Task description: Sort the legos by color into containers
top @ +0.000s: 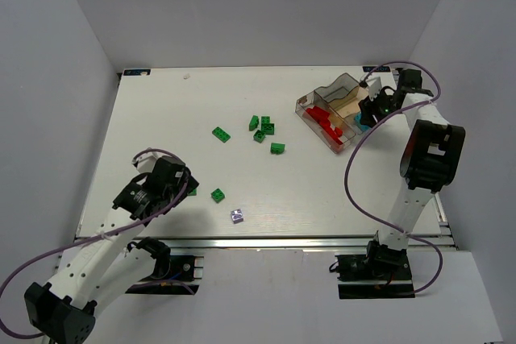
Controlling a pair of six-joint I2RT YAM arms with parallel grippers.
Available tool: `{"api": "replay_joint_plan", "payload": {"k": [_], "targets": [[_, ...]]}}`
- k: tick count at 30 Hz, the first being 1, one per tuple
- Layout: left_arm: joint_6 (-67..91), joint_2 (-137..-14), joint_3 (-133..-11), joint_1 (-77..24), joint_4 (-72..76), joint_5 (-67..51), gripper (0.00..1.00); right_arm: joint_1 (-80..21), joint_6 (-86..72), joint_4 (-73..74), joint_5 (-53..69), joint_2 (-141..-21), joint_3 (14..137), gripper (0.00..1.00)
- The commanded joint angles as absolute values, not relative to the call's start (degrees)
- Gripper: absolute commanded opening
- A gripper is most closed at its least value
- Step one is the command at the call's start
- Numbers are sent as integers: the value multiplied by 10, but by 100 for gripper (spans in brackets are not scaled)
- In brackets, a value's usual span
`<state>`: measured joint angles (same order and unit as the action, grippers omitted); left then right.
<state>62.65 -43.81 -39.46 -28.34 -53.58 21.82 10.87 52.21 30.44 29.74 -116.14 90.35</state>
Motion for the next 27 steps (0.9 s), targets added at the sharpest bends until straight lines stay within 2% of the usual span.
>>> {"api": "replay_joint_plan", "payload": {"k": [1,5,7,8,10,11,12,15,16,17,18,20,21,23,27], "targets": [[635,-443,-405,-285,-541,221,88,112,534,278,303,-1146,907,62],[651,-450,-412,-285,-543,230,90,114,525,275,313,-1131,902,62],[658,-459,-416,-285,-544,236,86,113,515,277,320,-1122,906,61],[668,-462,-422,-285,-545,240,76,115,501,277,327,-1116,910,57],[678,-472,-429,-285,-553,250,62,115,486,266,351,-1100,907,54],[690,-484,-432,-285,-556,252,56,116,476,260,362,-1079,903,48],[699,-491,-436,-285,-565,255,44,113,457,253,393,-1065,890,44],[744,-520,-438,-274,-590,262,36,106,460,293,486,-1028,871,40],[751,-526,-436,-266,-591,262,37,101,465,305,505,-1011,864,43],[763,-533,-432,-259,-590,263,42,98,471,314,521,-1001,857,54],[764,-540,-425,-246,-585,262,59,86,474,320,539,-991,834,59],[762,-560,-416,-217,-576,262,71,71,469,309,554,-956,798,74],[760,-567,-416,-206,-574,260,71,71,468,309,556,-946,798,75],[747,-580,-414,-184,-565,258,78,57,464,303,558,-920,769,75],[716,-609,-403,-127,-527,247,81,48,451,287,556,-894,739,76]]}}
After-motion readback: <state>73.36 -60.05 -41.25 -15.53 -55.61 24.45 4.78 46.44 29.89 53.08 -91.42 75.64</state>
